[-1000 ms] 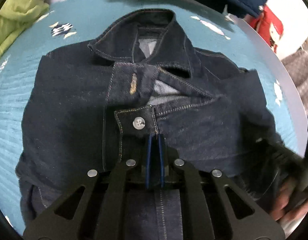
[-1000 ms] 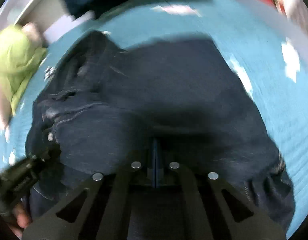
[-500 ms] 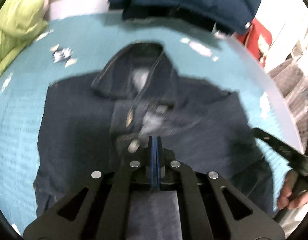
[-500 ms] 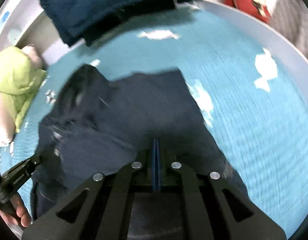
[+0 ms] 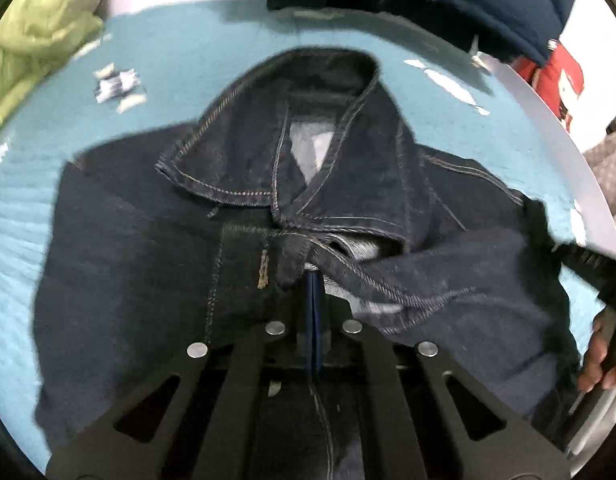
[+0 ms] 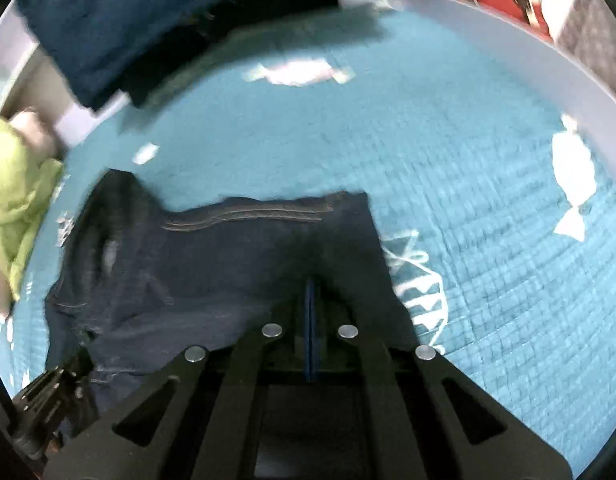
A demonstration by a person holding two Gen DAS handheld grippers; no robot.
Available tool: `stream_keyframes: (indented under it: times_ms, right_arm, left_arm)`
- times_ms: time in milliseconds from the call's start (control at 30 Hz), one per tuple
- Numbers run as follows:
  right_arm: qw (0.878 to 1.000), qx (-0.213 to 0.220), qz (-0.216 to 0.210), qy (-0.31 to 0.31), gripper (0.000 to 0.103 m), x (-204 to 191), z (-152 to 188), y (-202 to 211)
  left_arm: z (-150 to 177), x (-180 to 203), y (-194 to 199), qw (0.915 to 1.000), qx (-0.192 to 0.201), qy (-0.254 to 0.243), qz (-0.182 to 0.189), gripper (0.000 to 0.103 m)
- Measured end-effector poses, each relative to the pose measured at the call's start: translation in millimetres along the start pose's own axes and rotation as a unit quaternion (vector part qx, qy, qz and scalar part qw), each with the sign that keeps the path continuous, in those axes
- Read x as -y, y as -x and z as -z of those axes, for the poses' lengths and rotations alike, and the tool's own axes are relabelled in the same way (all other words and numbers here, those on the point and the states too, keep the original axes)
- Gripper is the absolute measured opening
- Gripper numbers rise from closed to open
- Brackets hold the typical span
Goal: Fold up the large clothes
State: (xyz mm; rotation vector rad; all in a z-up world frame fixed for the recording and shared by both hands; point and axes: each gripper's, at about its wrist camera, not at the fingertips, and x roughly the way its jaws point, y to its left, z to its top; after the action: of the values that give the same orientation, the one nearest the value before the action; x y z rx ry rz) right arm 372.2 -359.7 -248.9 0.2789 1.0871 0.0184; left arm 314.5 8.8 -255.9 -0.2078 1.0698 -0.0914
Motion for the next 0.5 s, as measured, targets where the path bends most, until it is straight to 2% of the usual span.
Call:
stream_keyframes:
  times_ms: [67, 133, 167, 200, 267, 300, 367, 500]
  right_arm:
    - [1.0, 0.011, 0.006, -0.003, 0.0, -1.4, 0.4, -0.5]
    - [0.999, 0.007, 0.033, 0.008, 0.0, -14.2, 4.0, 17.3]
    - [0.999, 0.012, 0.031, 0.011, 0.0, -17.4, 8.4, 26.2]
    - [0.999, 0.018, 0.026, 0.018, 0.0, -22.8, 14.3, 33.6]
    - [0.998, 0.017, 0.053, 0.022, 0.0, -20.5, 28.5, 42.4]
    - [0.999, 0.006, 0.05, 0.006, 0.0, -11.6, 33.5, 32.3]
    - [1.0, -0.006, 0.026, -0.012, 0.0, -3.1, 38.2, 6.2]
    - [0.999, 0.0, 0.031, 0.012, 0.0, -13.8, 37.8, 24.3]
  left_arm:
    - [-1.3, 2.4, -1.9, 0.9999, 0.001, 0.012, -0.005, 0.002]
    - [-3.0, 6.2, 8.2, 0.9997, -0.005, -0.001, -0.023, 0.002]
    - [-3.0, 8.6, 16.8, 0.9996, 0.001, -0.003, -0.027, 0.002]
    - [-3.7, 10.3, 24.5, 0.9996, 0.007, -0.006, -0.026, 0.002]
    - [-6.0, 8.5, 17.3, 0.9997, -0.006, -0.004, -0.024, 0.002]
    - [-6.9, 0.2, 2.5, 0.9995, -0.023, 0.021, -0.01, 0.002]
    - [-7.4, -8.2, -10.0, 0.9988, -0.022, 0.043, 0.003, 0.002]
    - [-7.7, 1.4, 4.3, 0.9997, -0.02, 0.007, -0.013, 0.002]
